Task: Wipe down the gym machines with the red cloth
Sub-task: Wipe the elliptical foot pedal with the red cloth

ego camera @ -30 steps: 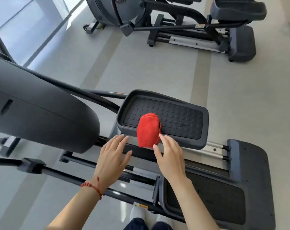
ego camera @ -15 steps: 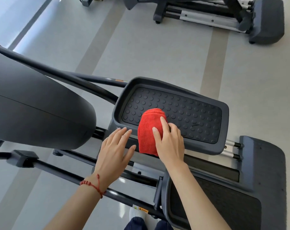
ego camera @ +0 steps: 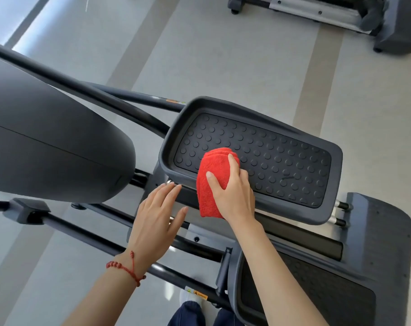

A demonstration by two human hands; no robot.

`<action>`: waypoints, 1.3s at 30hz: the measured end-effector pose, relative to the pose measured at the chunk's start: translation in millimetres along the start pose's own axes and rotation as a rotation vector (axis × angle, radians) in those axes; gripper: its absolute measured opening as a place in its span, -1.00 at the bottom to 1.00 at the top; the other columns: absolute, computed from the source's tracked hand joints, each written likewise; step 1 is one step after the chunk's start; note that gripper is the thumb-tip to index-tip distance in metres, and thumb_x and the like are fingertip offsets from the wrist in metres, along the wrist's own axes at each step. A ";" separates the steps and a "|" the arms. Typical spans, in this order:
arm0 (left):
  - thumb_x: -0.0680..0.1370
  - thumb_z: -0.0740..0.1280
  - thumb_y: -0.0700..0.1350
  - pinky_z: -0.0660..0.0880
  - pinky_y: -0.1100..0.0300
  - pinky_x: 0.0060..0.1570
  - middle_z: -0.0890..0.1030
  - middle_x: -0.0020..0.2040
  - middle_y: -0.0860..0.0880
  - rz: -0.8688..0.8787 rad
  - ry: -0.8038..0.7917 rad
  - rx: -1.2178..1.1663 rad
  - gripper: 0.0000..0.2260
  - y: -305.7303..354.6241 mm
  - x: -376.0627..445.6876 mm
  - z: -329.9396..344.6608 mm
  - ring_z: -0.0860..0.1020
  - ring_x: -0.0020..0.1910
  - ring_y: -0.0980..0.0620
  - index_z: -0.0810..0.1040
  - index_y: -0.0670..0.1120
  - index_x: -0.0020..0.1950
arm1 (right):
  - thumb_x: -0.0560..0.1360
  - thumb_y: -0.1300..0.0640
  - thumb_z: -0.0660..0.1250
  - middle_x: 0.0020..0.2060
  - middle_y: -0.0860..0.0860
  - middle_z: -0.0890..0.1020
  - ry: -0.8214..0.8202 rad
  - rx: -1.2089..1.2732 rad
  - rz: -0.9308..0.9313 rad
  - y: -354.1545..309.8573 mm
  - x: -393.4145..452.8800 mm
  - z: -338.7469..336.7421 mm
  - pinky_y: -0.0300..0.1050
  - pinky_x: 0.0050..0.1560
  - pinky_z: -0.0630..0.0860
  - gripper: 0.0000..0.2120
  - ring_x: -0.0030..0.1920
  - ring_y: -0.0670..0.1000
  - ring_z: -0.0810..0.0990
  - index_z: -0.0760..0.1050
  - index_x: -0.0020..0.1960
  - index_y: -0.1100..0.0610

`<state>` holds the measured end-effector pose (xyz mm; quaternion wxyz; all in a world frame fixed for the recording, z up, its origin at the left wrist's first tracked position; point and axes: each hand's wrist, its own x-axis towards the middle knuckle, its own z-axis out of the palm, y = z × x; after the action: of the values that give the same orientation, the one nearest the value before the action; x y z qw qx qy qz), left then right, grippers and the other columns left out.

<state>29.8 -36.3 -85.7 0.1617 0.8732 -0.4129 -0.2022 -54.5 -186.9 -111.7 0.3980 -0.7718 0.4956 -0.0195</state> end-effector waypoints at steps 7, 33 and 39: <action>0.53 0.26 -0.04 0.32 -0.05 0.25 0.45 0.32 -0.14 -0.027 0.002 -0.041 -0.58 -1.7 -4.1 6.8 0.36 0.34 -0.14 0.39 -0.18 0.34 | 0.50 -0.08 0.24 0.21 0.06 0.39 0.070 0.139 -0.057 2.6 2.6 7.1 -0.21 -0.05 0.24 -0.42 0.11 0.09 0.47 0.14 0.46 -0.05; 0.57 0.21 -0.01 0.32 -0.09 0.28 0.43 0.33 -0.16 -0.134 0.104 -0.049 -0.59 18.5 -94.8 -3.5 0.34 0.34 -0.16 0.36 -0.18 0.37 | 0.43 0.15 0.40 0.05 0.02 0.46 0.192 0.470 -0.210 34.3 -91.9 -15.8 -0.51 -0.01 0.34 -0.45 0.04 -0.02 0.50 0.33 0.38 0.03; 0.56 0.10 0.11 0.41 -0.14 0.20 0.47 0.28 -0.18 -0.235 0.194 -0.074 -0.51 45.1 -149.8 3.4 0.41 0.28 -0.19 0.41 -0.21 0.32 | 0.42 0.12 0.41 0.04 0.02 0.47 0.087 0.404 -0.313 50.5 -129.9 -33.9 -0.57 -0.04 0.32 -0.46 -0.01 -0.19 0.48 0.34 0.36 0.00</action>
<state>-87.9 53.8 -35.5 0.2082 0.9244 -0.2824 -0.1496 -172.7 -115.4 -73.3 0.5145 -0.7423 0.3729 -0.2127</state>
